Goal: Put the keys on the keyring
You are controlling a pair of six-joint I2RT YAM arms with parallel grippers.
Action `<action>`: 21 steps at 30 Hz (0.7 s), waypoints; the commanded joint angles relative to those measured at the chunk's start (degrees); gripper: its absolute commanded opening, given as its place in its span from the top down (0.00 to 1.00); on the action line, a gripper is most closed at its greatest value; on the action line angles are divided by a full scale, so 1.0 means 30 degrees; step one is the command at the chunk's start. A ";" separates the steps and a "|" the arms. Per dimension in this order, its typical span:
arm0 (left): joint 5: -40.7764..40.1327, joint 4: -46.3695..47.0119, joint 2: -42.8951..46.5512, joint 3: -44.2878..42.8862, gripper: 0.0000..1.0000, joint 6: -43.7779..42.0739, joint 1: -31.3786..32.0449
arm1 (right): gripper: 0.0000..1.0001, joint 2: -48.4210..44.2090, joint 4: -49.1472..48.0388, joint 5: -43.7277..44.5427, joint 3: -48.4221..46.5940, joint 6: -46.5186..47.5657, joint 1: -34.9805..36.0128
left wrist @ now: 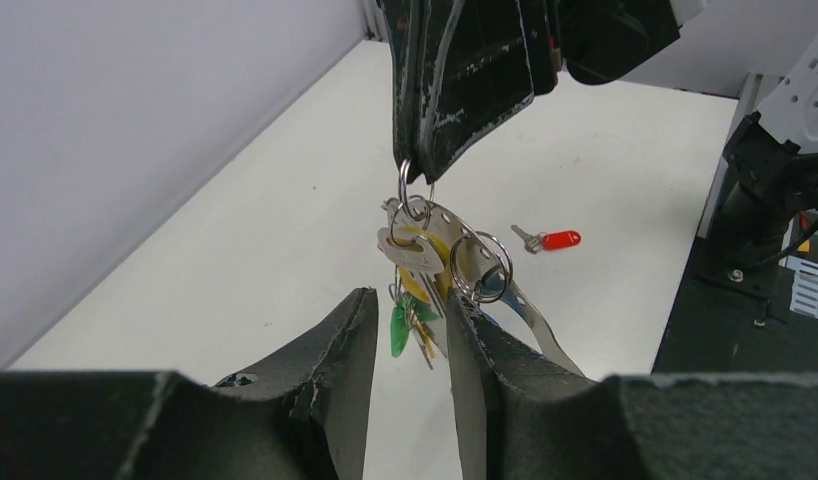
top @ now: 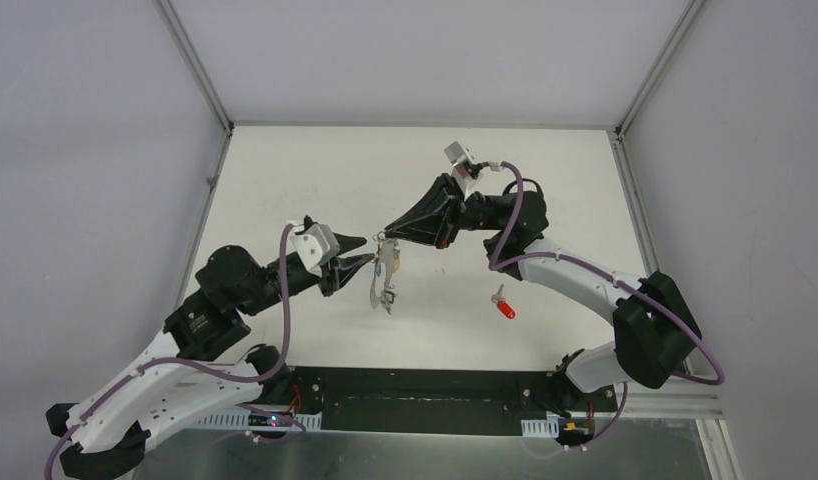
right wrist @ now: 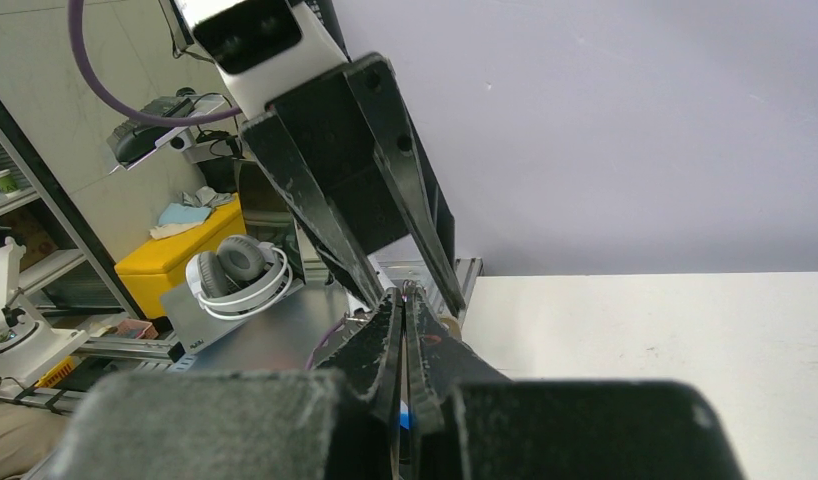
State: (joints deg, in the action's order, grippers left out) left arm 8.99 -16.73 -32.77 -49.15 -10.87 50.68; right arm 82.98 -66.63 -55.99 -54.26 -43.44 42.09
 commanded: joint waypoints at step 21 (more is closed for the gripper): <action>0.0956 0.0116 -0.1896 -0.2972 0.78 -0.1217 0.0130 | 1.00 -0.0560 -0.1356 -0.0146 -0.0253 -0.0345 -0.0056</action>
State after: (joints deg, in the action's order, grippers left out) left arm 9.87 -16.78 -38.54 -55.90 -13.28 50.68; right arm 82.98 -66.63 -56.45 -54.26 -43.68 42.09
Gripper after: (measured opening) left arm 0.257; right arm 0.007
